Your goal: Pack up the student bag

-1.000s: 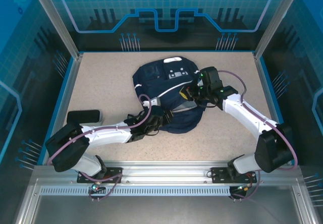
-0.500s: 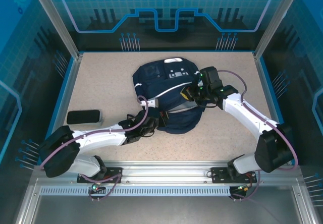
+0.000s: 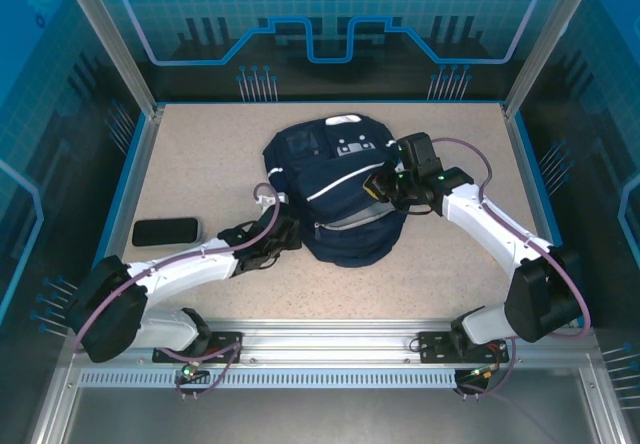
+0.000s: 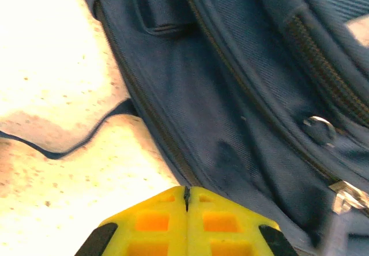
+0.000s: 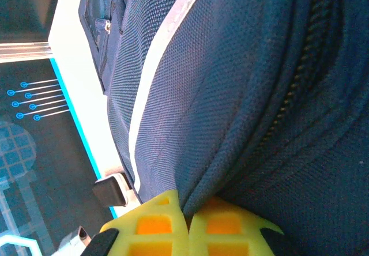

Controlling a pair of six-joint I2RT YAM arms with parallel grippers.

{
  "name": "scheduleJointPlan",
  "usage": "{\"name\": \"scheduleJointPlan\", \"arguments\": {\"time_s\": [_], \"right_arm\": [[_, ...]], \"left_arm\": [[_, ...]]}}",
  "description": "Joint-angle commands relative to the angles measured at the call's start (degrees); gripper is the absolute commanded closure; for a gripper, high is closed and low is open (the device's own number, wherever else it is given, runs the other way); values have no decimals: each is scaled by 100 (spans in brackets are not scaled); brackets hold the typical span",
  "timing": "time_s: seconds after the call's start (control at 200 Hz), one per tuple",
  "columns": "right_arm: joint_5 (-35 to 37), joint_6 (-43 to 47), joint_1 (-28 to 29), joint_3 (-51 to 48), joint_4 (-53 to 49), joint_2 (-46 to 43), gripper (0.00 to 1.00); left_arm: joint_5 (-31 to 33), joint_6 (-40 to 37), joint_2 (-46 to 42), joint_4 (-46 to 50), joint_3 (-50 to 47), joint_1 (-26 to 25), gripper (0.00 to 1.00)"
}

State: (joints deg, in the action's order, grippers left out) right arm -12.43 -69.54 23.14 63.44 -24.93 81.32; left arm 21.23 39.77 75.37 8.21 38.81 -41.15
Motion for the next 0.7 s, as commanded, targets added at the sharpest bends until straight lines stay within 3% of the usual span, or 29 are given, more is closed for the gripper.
{"name": "scheduleJointPlan", "arguments": {"time_s": [0.0, 0.12, 0.24, 0.435, 0.695], "right_arm": [[-23, 248, -61, 266, -49, -159, 100], [-158, 199, -57, 177, 82, -202, 100], [-195, 204, -55, 194, 128, -181, 100], [-249, 204, -55, 248, 155, -114, 100], [-286, 151, -38, 224, 190, -90, 100]], "left_arm": [[-70, -675, 198, 77, 317, 295, 100], [-954, -913, 209, -347, 315, 397, 100], [-1737, -619, -2, -704, 76, 396, 78], [-2385, -391, -521, -1145, -420, 330, 60], [-2787, -531, -232, -1372, -414, 266, 53]]}}
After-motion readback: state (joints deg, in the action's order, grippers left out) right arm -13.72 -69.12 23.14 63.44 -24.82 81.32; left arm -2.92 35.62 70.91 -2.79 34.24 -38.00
